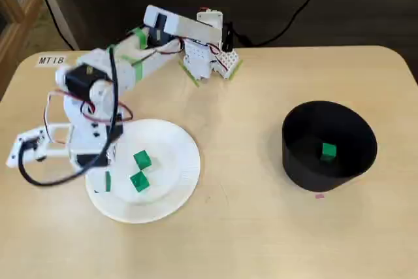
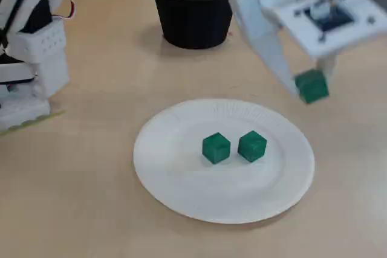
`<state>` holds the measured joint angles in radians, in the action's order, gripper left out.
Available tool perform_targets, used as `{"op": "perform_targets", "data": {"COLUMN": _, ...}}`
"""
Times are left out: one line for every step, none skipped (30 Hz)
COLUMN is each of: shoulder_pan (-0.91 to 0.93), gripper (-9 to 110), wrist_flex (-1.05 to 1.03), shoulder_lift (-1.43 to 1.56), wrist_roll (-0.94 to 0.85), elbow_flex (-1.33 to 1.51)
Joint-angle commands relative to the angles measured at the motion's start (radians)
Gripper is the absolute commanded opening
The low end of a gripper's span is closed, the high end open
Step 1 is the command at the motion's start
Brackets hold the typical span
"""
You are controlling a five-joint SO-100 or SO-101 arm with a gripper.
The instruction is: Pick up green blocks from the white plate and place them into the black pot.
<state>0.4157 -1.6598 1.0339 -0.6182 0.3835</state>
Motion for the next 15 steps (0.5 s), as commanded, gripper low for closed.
{"op": "perform_targets", "data": {"shoulder_pan": -0.132, "gripper": -2, "wrist_flex": -0.003, "shoulder_lift": 0.307, "wrist_roll": 0.094, "elbow_flex": 0.097}}
{"op": "perform_targets", "data": {"shoulder_pan": -0.184, "gripper": -2, "wrist_flex": -0.003, "shoulder_lift": 0.374, "wrist_roll": 0.135, "elbow_flex": 0.143}}
{"op": "perform_targets", "data": {"shoulder_pan": -0.241, "gripper": -2, "wrist_flex": -0.003, "shoulder_lift": 0.439, "wrist_roll": 0.175, "elbow_flex": 0.184}}
{"op": "perform_targets", "data": {"shoulder_pan": -0.304, "gripper": -2, "wrist_flex": -0.003, "shoulder_lift": 0.5, "wrist_roll": 0.23, "elbow_flex": 0.23}}
{"op": "perform_targets", "data": {"shoulder_pan": -0.373, "gripper": -2, "wrist_flex": -0.002, "shoulder_lift": 0.557, "wrist_roll": 0.285, "elbow_flex": 0.276}}
{"op": "perform_targets", "data": {"shoulder_pan": -0.445, "gripper": -2, "wrist_flex": -0.002, "shoulder_lift": 0.601, "wrist_roll": 0.327, "elbow_flex": 0.311}}
{"op": "perform_targets", "data": {"shoulder_pan": -0.518, "gripper": -2, "wrist_flex": 0.0, "shoulder_lift": 0.638, "wrist_roll": 0.371, "elbow_flex": 0.345}}
{"op": "perform_targets", "data": {"shoulder_pan": -0.591, "gripper": -2, "wrist_flex": 0.005, "shoulder_lift": 0.67, "wrist_roll": 0.419, "elbow_flex": 0.39}}
{"op": "perform_targets", "data": {"shoulder_pan": -0.661, "gripper": -2, "wrist_flex": 0.028, "shoulder_lift": 0.707, "wrist_roll": 0.449, "elbow_flex": 0.445}}
{"op": "perform_targets", "data": {"shoulder_pan": -0.727, "gripper": -2, "wrist_flex": 0.077, "shoulder_lift": 0.749, "wrist_roll": 0.474, "elbow_flex": 0.525}}
{"op": "perform_targets", "data": {"shoulder_pan": -0.787, "gripper": -2, "wrist_flex": 0.155, "shoulder_lift": 0.807, "wrist_roll": 0.502, "elbow_flex": 0.641}}
{"op": "perform_targets", "data": {"shoulder_pan": -0.842, "gripper": -2, "wrist_flex": 0.259, "shoulder_lift": 0.881, "wrist_roll": 0.534, "elbow_flex": 0.782}}
{"op": "perform_targets", "data": {"shoulder_pan": -0.887, "gripper": -2, "wrist_flex": 0.377, "shoulder_lift": 0.96, "wrist_roll": 0.565, "elbow_flex": 0.94}}
{"op": "perform_targets", "data": {"shoulder_pan": -0.923, "gripper": -2, "wrist_flex": 0.491, "shoulder_lift": 1.032, "wrist_roll": 0.595, "elbow_flex": 1.092}}
{"op": "perform_targets", "data": {"shoulder_pan": -0.951, "gripper": -2, "wrist_flex": 0.574, "shoulder_lift": 1.08, "wrist_roll": 0.612, "elbow_flex": 1.213}}
